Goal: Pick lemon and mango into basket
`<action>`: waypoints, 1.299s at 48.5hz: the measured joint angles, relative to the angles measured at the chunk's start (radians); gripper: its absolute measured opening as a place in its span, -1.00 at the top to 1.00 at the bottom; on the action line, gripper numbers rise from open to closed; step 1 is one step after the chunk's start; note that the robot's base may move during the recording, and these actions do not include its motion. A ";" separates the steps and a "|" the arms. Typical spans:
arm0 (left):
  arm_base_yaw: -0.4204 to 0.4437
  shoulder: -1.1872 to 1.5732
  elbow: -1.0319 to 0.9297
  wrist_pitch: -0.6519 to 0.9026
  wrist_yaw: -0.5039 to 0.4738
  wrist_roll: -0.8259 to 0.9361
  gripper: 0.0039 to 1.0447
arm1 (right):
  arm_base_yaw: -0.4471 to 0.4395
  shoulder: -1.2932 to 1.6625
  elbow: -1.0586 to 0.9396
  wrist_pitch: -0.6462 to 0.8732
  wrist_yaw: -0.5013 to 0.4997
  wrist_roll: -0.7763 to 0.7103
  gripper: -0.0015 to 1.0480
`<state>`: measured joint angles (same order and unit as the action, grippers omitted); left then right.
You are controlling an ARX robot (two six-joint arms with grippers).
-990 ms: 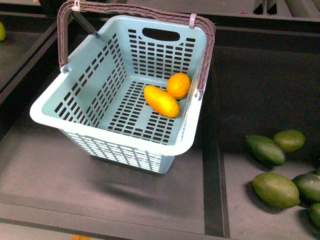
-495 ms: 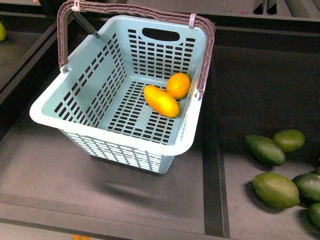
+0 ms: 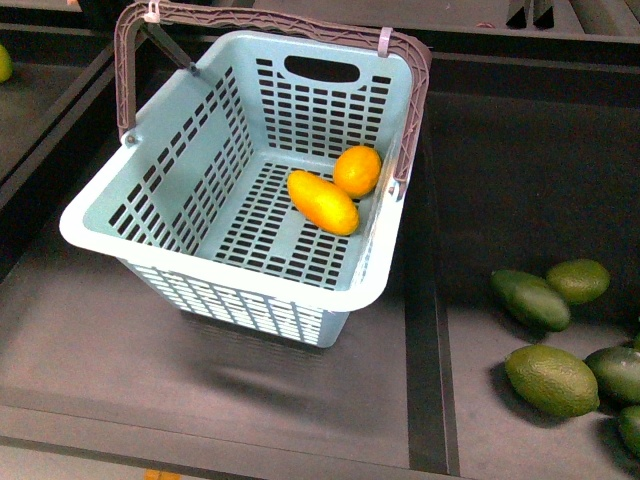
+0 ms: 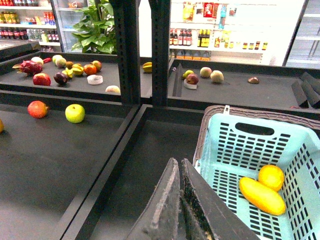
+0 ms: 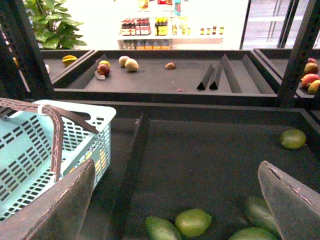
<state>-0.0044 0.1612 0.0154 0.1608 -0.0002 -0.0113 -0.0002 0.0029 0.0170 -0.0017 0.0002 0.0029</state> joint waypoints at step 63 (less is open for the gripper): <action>0.000 -0.155 0.000 -0.159 0.000 0.000 -0.60 | 0.000 0.000 0.000 0.000 0.000 0.000 -0.83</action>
<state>-0.0044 0.0063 0.0154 0.0017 -0.0002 -0.0109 -0.0002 0.0029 0.0170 -0.0017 0.0002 0.0029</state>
